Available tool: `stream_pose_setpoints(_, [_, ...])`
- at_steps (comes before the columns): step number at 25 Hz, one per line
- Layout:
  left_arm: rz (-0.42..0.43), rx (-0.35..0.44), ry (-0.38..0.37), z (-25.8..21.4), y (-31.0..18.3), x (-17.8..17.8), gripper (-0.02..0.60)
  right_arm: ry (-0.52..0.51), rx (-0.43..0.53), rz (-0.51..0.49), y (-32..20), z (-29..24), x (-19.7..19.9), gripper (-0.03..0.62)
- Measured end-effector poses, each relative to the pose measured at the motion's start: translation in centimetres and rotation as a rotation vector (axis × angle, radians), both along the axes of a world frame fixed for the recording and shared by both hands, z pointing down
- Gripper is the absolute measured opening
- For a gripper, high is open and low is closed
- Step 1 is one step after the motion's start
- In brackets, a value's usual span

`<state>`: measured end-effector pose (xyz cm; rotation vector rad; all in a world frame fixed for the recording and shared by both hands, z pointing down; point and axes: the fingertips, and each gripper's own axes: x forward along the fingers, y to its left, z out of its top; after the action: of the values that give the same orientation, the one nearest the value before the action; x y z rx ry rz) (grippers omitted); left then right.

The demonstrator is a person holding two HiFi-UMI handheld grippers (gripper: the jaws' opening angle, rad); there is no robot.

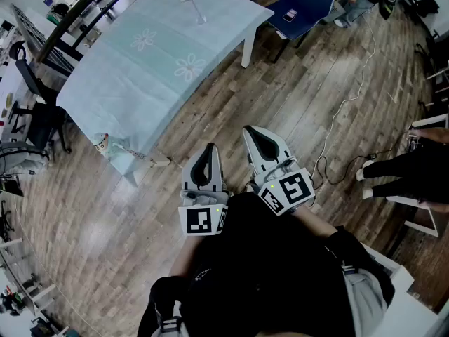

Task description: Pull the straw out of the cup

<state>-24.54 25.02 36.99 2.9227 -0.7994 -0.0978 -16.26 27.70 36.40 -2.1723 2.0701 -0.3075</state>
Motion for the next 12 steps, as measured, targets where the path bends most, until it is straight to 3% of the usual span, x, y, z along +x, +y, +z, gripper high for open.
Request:
stream_pose_setpoints(6, [0.017,-0.034,-0.021,1.5,-2.4,-4.6,0.017,0.008,-0.007,0.056,-0.4,0.7,-4.3,0.008])
stream_pose_setpoints(12, [0.043,-0.059,-0.01,2.4,-2.4,-4.8,0.017,0.016,-0.043,0.076,0.0,1.5,-5.0,0.008])
